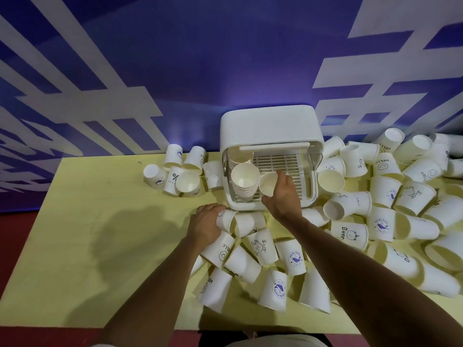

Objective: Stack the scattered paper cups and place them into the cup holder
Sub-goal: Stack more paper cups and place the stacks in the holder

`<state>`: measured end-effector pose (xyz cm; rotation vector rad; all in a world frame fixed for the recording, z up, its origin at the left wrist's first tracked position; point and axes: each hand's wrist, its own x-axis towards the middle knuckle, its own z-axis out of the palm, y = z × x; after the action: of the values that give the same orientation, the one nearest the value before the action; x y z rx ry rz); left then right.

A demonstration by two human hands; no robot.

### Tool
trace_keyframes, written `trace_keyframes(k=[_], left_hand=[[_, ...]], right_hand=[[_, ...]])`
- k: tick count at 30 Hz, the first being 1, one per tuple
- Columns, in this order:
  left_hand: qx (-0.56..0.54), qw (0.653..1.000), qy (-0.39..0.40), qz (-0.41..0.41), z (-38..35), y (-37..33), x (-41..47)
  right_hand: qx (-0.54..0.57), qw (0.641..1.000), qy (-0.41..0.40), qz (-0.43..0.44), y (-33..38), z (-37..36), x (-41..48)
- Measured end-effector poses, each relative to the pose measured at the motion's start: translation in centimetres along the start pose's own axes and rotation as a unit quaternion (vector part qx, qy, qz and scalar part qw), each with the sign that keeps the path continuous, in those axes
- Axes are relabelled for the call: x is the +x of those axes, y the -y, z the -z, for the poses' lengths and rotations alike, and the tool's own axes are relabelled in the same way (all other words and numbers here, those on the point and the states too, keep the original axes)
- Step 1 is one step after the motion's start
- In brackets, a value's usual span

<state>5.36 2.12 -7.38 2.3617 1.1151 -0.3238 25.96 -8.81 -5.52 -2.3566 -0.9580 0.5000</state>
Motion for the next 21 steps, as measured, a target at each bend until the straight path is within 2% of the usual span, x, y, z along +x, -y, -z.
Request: trace_keyframes(k=[7, 14, 21], left_hand=[[0.013, 1.000, -0.018, -0.011, -0.2, 0.7, 0.2], [0.044, 0.998, -0.045, 0.004, 0.2, 1.4, -1.0], [0.087, 0.996, -0.028, 0.008, -0.1, 2.4, -1.8]], right_hand=[[0.005, 0.999, 0.029, 0.015, -0.1, -0.1, -0.1], [-0.010, 0.999, 0.008, 0.031, 0.1, 0.7, -1.2], [-0.036, 0.999, 0.012, 0.016, 0.3, 1.6, -1.1]])
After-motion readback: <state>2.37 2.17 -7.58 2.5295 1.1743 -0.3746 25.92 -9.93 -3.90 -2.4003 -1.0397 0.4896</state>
